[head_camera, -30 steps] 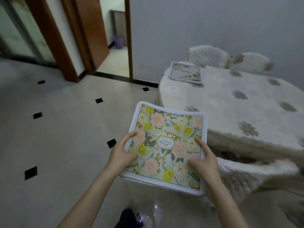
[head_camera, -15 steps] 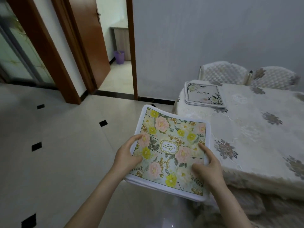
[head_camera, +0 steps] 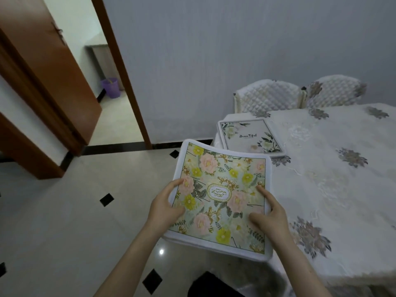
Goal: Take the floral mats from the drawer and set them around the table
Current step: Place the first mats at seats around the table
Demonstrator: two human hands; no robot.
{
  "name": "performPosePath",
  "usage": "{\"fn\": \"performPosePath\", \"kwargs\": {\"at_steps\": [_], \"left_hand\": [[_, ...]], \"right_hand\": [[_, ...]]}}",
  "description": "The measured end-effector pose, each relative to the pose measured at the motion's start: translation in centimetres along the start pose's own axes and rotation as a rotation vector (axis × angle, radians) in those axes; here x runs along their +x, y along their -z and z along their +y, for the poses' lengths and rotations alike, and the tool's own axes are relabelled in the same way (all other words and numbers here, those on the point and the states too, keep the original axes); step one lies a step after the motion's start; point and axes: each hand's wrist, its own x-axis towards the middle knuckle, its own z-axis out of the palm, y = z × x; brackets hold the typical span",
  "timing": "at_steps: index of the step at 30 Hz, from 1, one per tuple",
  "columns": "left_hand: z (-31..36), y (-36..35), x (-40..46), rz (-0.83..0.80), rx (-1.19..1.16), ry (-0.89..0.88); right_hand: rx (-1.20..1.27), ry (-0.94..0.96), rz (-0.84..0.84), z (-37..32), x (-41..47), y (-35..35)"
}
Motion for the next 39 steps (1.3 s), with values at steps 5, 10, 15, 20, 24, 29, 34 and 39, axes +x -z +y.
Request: {"fn": "performPosePath", "kwargs": {"at_steps": [5,10,15,20,24,29,34,39], "left_hand": [[3.0,0.2,10.1,-0.065,0.004,0.012],[4.0,-0.7,18.1,-0.127,0.025,0.006],[3.9,-1.6,25.5,-0.217,0.028,0.014],[4.4,-2.8,34.5,-0.396,0.05,-0.023],[6.0,-3.9,42.0,-0.576,0.088,-0.102],[8.4,-5.2,49.8,-0.781,0.144,-0.191],[9.4,-9.5,55.5,-0.932,0.279,-0.273],[9.2,-15.3,60.1,-1.031,0.367,-0.303]], "right_hand": [[0.054,-0.005,0.028,-3.4,8.0,-1.7],[0.065,-0.046,0.11,-5.1,14.1,-2.9],[0.063,-0.096,0.187,-5.4,19.1,-4.4],[0.106,-0.152,0.356,-6.0,23.2,-6.6],[0.181,-0.197,0.536,-7.0,26.0,-9.0],[0.288,-0.237,0.722,-9.1,28.7,-12.2],[0.331,-0.298,0.88,-9.5,31.1,-13.1],[0.357,-0.399,0.979,-8.6,35.4,-12.7]]}}
